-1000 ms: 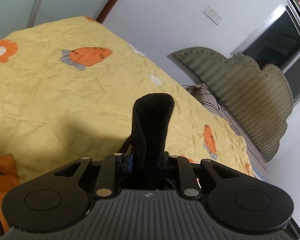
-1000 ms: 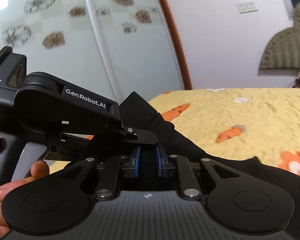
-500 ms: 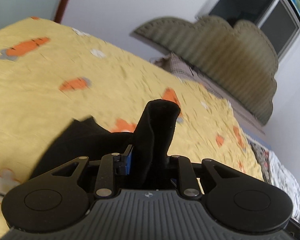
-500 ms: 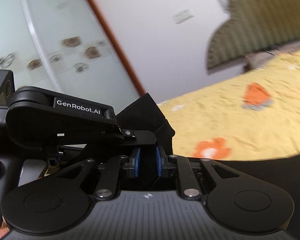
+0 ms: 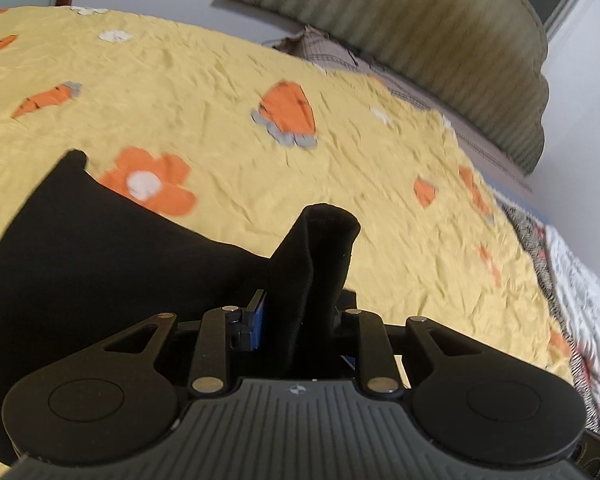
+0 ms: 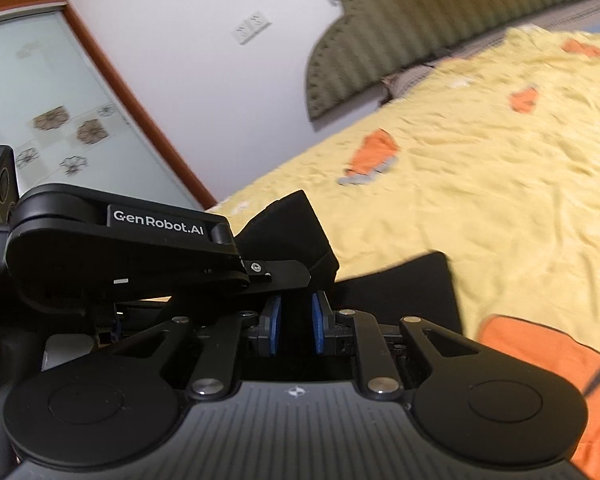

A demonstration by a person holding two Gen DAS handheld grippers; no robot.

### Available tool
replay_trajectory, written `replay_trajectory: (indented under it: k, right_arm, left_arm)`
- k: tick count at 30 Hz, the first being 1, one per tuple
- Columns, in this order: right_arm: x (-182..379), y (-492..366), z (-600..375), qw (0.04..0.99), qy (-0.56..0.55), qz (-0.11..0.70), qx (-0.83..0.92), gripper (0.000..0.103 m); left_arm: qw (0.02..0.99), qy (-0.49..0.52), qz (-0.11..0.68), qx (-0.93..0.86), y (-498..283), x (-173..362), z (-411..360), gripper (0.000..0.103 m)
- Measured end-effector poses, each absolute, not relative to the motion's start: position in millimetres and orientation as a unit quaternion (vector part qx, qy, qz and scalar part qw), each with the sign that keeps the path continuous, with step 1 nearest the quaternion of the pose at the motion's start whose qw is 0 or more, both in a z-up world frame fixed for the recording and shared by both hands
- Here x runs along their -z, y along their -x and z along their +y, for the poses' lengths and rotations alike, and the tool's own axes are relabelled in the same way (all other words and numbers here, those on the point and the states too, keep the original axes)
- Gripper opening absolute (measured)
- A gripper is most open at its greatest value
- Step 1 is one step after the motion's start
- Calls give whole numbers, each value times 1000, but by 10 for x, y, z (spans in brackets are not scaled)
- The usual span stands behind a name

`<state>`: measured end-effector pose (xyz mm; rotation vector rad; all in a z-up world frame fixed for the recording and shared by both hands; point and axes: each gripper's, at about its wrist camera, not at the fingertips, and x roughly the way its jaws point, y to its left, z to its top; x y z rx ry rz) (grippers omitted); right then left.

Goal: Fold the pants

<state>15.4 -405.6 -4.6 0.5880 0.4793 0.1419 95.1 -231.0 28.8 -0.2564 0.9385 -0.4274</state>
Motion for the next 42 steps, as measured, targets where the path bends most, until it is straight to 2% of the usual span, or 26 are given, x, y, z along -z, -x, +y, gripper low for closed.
replay_trajectory:
  k: [12, 15, 16, 21, 25, 26, 27, 28, 29, 30, 33, 39, 42]
  right_arm:
    - [212, 12, -4340, 918, -312, 242, -27, 16]
    - [226, 32, -4400, 917, -318, 242, -6, 16]
    - [236, 50, -4430, 916, -320, 242, 4, 16]
    - [247, 318, -4628, 920, -296, 244, 76, 17]
    - [133, 523, -4696, 926, -292, 227, 80, 17]
    - [98, 535, -4662, 929, -288, 225, 65, 17]
    - [67, 535, -4609, 931, -283, 224, 46, 25]
    - [45, 524, -4539, 934, -275, 226, 24, 39]
    - [26, 502, -4460, 937, -265, 229, 4, 48]
    - [6, 479, -4369, 940, -250, 232, -11, 64]
    - [-26, 420, -4166, 949, -206, 236, -26, 65]
    - [57, 342, -4081, 944, -181, 276, -15, 65]
    - [98, 277, -4104, 939, -193, 282, -24, 64]
  left_arm:
    - [860, 92, 452, 217, -877, -118, -2673, 36]
    - [855, 91, 456, 232, -873, -69, -2744, 48]
    - [850, 95, 459, 243, -874, -68, -2756, 55]
    - [825, 169, 443, 308, -897, -344, -2423, 60]
    - [874, 114, 399, 251, -885, -676, -1981, 88]
    - [889, 85, 387, 230, -869, -728, -1872, 90]
    - [900, 63, 376, 213, -849, -759, -1778, 90]
    - [911, 32, 363, 194, -815, -769, -1675, 92]
    - [918, 1, 354, 177, -798, -759, -1592, 94]
    - [924, -31, 347, 159, -769, -727, -1498, 94]
    - [926, -62, 352, 120, -722, -574, -1256, 95]
    - [902, 46, 411, 128, -736, -313, -866, 95]
    - [904, 34, 406, 131, -753, -281, -960, 95]
